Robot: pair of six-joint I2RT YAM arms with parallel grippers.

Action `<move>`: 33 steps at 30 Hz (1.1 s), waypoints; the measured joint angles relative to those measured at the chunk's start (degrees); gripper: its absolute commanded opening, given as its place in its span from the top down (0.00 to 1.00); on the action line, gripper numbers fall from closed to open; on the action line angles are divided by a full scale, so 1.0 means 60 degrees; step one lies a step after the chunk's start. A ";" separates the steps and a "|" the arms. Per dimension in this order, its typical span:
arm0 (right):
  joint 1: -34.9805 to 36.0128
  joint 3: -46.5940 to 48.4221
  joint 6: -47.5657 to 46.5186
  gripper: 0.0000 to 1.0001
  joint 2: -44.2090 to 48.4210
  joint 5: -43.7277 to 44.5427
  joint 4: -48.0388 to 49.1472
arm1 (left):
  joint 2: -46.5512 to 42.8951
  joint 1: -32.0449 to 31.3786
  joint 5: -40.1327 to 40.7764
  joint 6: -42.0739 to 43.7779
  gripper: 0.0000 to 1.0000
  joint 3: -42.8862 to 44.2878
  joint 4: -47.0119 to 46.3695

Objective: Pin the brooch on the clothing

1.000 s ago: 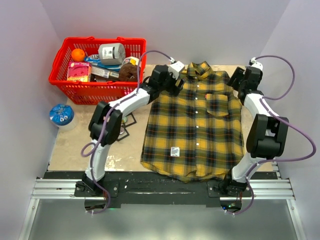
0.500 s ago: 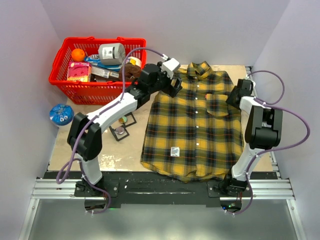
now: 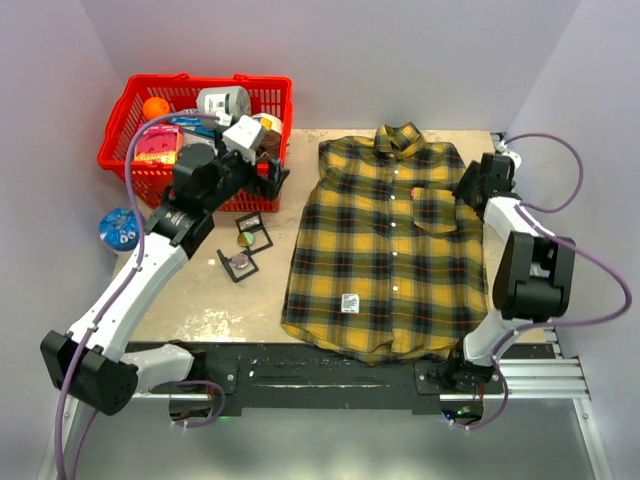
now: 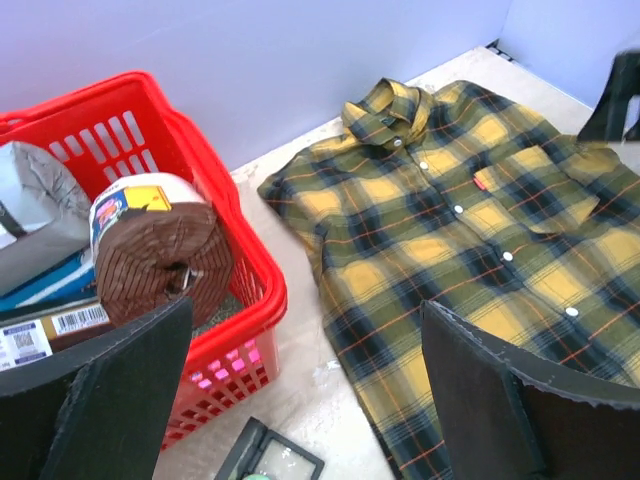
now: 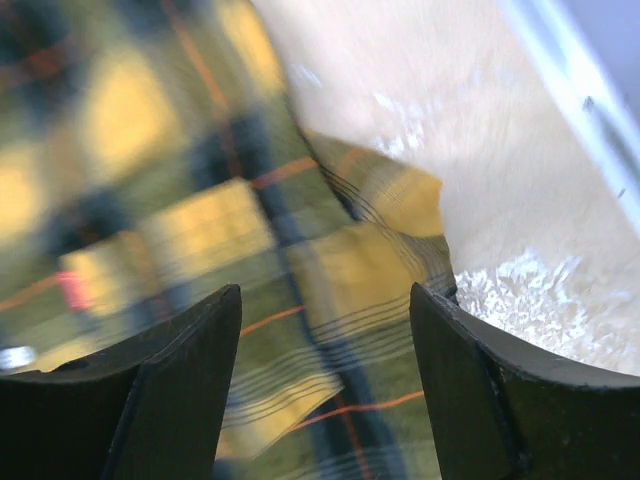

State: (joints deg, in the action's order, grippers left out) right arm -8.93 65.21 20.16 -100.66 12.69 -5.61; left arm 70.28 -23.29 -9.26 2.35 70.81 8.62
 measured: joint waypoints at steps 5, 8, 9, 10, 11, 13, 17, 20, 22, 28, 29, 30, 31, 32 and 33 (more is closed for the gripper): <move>0.0925 -0.0197 -0.0058 0.27 0.2058 0.0310 0.0047 | -0.0805 0.0066 -0.0186 -0.0040 0.01 -0.1676 0.0036; 0.2361 -0.0503 -0.0080 0.27 0.3228 0.0539 0.0015 | -0.0688 0.0069 0.0029 -0.0025 0.01 -0.2229 0.0448; 0.2794 -0.0605 -0.0069 0.27 0.3486 0.0554 0.0004 | -0.0608 0.0069 0.0178 -0.0022 0.01 -0.2273 0.0601; 0.3344 -0.0758 -0.0033 0.27 0.3792 0.0579 -0.0004 | -0.0499 0.0069 0.0375 -0.0007 0.01 -0.2288 0.0769; 0.3836 -0.1060 0.0080 0.27 0.4204 0.0546 0.0011 | -0.0397 0.0073 0.0546 0.0018 0.01 -0.2288 0.0860; 0.4637 -0.1377 0.0226 0.27 0.4568 0.0525 0.0025 | -0.0280 0.0084 0.0874 0.0051 0.01 -0.2288 0.1035; 0.6036 -0.1807 0.0579 0.29 0.4889 0.0448 -0.0026 | -0.0266 0.0087 0.1300 0.0051 0.06 -0.2288 0.1122; 0.6910 -0.1807 0.0739 0.29 0.4798 0.0331 -0.0029 | -0.0208 0.0091 0.1555 0.0051 0.13 -0.2295 0.1162; 0.7267 -0.1818 0.0831 0.29 0.4787 0.0182 -0.0015 | -0.0029 0.0091 0.1821 0.0055 0.18 -0.2299 0.1166; 0.7286 -0.1836 0.1144 0.29 0.5027 0.0229 -0.0004 | 0.1450 0.0091 0.2867 0.0047 0.20 -0.2284 0.1577; 0.7282 -0.1836 0.1177 0.29 0.5166 0.0240 -0.0026 | 0.1639 0.0091 0.2994 0.0047 0.20 -0.2284 0.1679; 0.7282 -0.1836 0.1213 0.29 0.5337 0.0270 -0.0062 | 0.1818 0.0091 0.3147 0.0044 0.19 -0.2288 0.1800; 0.7282 -0.1836 0.1228 0.29 0.5537 0.0306 -0.0091 | 0.1912 0.0091 0.3271 0.0040 0.19 -0.2288 0.1876; 0.7282 -0.1836 0.1239 0.29 0.5756 0.0346 -0.0113 | 0.1956 0.0091 0.3384 0.0040 0.19 -0.2288 0.1920; 0.7282 -0.1836 0.1249 0.29 0.5985 0.0415 -0.0146 | 0.1963 0.0095 0.3508 0.0036 0.19 -0.2288 0.1938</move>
State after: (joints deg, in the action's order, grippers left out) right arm 34.76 54.19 27.66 -64.75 15.18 -6.48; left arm 82.06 -22.72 11.79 2.57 57.08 20.25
